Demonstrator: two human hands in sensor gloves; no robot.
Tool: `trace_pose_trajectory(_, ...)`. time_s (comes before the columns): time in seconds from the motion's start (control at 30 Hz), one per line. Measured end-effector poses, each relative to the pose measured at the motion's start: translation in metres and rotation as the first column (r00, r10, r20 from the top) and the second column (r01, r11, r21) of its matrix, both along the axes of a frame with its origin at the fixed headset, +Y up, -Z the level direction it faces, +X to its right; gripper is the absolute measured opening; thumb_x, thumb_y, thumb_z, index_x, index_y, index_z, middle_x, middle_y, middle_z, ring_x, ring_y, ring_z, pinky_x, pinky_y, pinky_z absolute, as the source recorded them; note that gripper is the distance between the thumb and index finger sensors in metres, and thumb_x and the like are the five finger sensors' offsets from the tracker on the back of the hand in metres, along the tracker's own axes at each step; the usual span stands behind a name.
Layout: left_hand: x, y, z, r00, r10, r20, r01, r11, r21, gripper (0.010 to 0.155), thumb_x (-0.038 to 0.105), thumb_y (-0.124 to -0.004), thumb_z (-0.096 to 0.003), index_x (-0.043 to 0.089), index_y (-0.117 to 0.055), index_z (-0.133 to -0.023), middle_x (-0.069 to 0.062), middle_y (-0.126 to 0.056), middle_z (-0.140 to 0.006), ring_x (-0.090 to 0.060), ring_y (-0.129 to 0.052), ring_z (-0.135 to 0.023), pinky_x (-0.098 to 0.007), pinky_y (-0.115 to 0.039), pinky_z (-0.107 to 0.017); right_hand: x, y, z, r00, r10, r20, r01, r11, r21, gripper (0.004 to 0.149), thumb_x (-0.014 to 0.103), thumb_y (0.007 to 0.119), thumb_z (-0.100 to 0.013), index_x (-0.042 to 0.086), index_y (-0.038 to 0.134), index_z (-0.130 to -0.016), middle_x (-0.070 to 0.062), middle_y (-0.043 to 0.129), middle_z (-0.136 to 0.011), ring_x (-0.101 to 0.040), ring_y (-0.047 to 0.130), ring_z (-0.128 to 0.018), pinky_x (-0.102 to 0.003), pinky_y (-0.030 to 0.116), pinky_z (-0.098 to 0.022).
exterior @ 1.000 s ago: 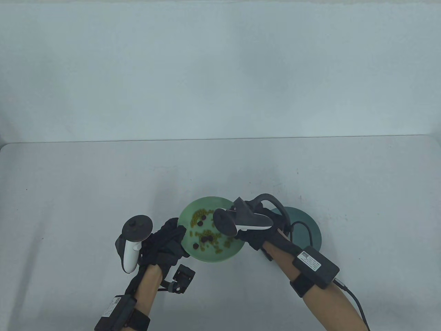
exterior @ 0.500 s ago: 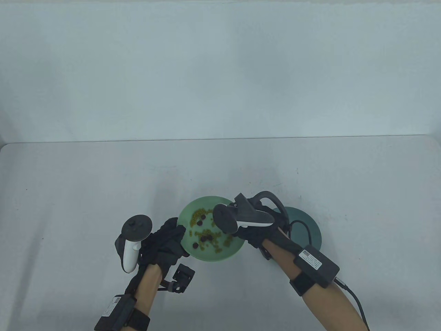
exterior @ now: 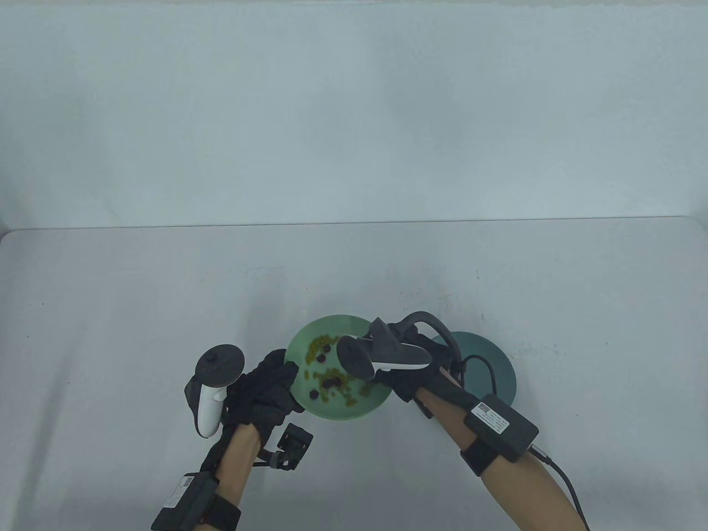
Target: Pick cranberries with hand pinch into plate
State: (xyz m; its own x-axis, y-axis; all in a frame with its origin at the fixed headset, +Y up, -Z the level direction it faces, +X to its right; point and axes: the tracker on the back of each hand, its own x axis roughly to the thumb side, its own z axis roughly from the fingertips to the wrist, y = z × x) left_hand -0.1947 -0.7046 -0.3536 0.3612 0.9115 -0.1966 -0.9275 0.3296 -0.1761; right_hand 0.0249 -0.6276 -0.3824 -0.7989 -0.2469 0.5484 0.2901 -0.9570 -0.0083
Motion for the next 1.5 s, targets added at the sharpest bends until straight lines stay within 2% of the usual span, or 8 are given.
trace_pose_trajectory(0.73,-0.004,0.002,-0.001,1.000,0.024,-0.011,-0.024,1.000,0.005,0.054,0.023,-0.066,-0.0601,-0.004,-0.054,-0.106,-0.019,-0.083,-0.088,-0.023,-0.110,-0.054,-0.033,-0.097,-0.042,-0.007,-0.005,0.006,0.999,-0.001,-0.050,0.003,0.999,0.033,0.045,0.048,0.075,-0.051,0.026,0.081,-0.090,0.010,0.093,-0.057,-0.011,0.097,-0.050,-0.043,0.083,-0.055)
trace_pose_trajectory(0.97,-0.005,0.002,-0.001,1.000,0.028,-0.013,-0.028,1.000,0.007,0.054,0.023,-0.066,-0.0601,-0.004,-0.054,-0.106,-0.019,-0.083,-0.088,-0.023,-0.110,-0.054,-0.033,-0.097,-0.042,-0.011,-0.006,0.008,0.998,0.007,-0.068,-0.006,1.000,0.013,0.048,0.048,0.077,-0.051,0.021,0.081,-0.089,0.010,0.092,-0.059,-0.011,0.097,-0.051,-0.043,0.083,-0.055)
trace_pose_trajectory(1.5,-0.004,0.000,-0.001,1.000,-0.003,-0.002,0.003,1.000,0.010,0.054,0.023,-0.066,-0.0602,-0.003,-0.054,-0.106,-0.018,-0.083,-0.088,-0.022,-0.110,-0.055,-0.033,-0.097,-0.042,-0.010,-0.002,0.007,0.997,-0.034,-0.067,0.033,0.999,-0.019,0.046,0.048,0.079,-0.050,0.023,0.083,-0.089,0.010,0.092,-0.058,-0.011,0.096,-0.051,-0.043,0.083,-0.055)
